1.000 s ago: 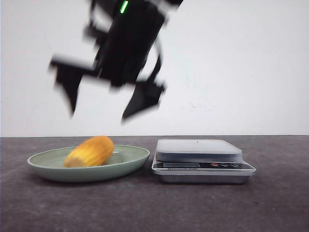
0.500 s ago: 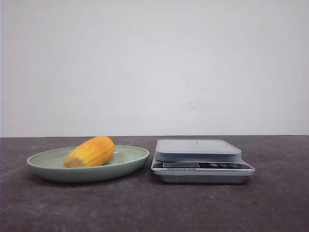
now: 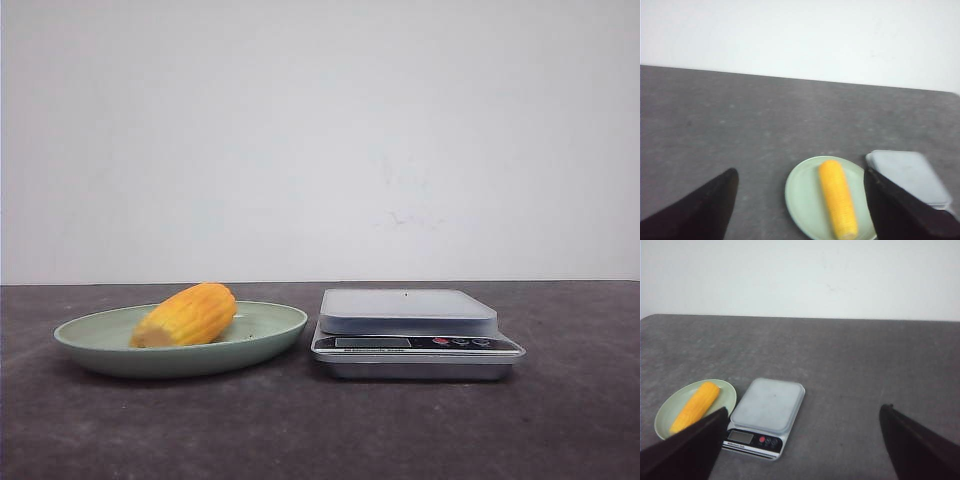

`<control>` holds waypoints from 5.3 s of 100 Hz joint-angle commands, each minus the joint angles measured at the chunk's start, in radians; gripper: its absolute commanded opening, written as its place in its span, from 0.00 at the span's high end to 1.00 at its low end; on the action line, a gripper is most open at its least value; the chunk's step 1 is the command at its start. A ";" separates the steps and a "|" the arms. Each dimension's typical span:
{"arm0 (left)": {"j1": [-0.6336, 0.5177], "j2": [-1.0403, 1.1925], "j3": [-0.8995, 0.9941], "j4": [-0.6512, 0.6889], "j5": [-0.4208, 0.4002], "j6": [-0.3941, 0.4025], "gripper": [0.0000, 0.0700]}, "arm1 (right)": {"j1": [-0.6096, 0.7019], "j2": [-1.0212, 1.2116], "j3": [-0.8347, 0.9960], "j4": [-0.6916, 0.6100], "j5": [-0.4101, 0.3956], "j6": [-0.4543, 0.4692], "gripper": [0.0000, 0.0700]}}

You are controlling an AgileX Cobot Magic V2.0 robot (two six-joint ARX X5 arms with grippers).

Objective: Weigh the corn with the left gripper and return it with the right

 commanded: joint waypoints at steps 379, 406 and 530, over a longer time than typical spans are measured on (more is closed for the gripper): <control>0.740 -0.360 -0.910 0.658 0.456 0.197 0.96 | -0.292 -0.270 -0.684 0.740 0.005 -0.154 0.98; 0.740 -0.360 -0.910 0.658 0.456 0.197 0.96 | -0.335 -0.343 -1.007 0.935 -0.019 -0.154 0.98; 0.740 -0.360 -0.910 0.658 0.456 0.197 0.96 | -0.335 -0.343 -1.134 0.914 -0.030 -0.150 0.98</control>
